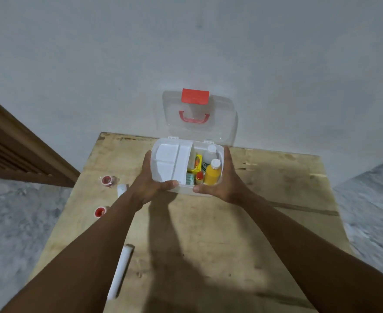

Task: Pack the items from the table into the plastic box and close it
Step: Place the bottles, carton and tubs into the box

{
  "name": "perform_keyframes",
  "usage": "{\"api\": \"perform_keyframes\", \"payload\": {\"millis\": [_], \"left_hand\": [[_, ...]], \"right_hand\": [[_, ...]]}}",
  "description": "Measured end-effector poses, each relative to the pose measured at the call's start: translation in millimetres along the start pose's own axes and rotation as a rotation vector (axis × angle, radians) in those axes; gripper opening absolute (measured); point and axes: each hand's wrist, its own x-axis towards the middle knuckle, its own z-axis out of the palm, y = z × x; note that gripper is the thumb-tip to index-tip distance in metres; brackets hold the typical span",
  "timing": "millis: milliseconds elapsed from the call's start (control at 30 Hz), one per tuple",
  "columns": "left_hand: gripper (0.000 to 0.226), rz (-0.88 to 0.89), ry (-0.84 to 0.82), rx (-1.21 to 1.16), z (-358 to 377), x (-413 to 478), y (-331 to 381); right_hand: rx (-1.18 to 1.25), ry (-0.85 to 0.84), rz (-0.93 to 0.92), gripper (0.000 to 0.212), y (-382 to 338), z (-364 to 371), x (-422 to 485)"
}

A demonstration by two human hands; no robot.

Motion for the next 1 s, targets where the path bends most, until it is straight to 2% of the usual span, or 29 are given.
{"api": "perform_keyframes", "payload": {"millis": [267, 400, 433, 533, 600, 800, 1000], "left_hand": [[0.101, 0.026, -0.001, 0.009, 0, 4, -3], [0.095, 0.000, 0.032, 0.003, 4, 1, -4], [0.098, -0.002, 0.031, 0.005, 4, 0, -4], [0.126, -0.071, 0.067, -0.005, 8, -5, -4], [0.128, -0.094, 0.144, 0.015, 15, -17, 2], [0.104, -0.100, 0.392, 0.142, 46, -77, 0], [0.049, -0.204, 0.695, 0.482, 73, -147, -30]], "right_hand": [[0.005, 0.018, 0.036, 0.153, -4, 4, -2], [-0.037, -0.006, 0.035, 0.153, -2, 2, 1], [-0.038, -0.007, 0.042, 0.153, -2, 1, 1], [-0.033, -0.007, 0.065, 0.154, -2, 1, 3], [-0.032, -0.015, 0.064, 0.153, -2, 0, 3], [0.012, -0.060, 0.044, 0.152, -4, -5, 2], [-0.027, -0.104, 0.016, 0.146, -27, -12, -16]]}}
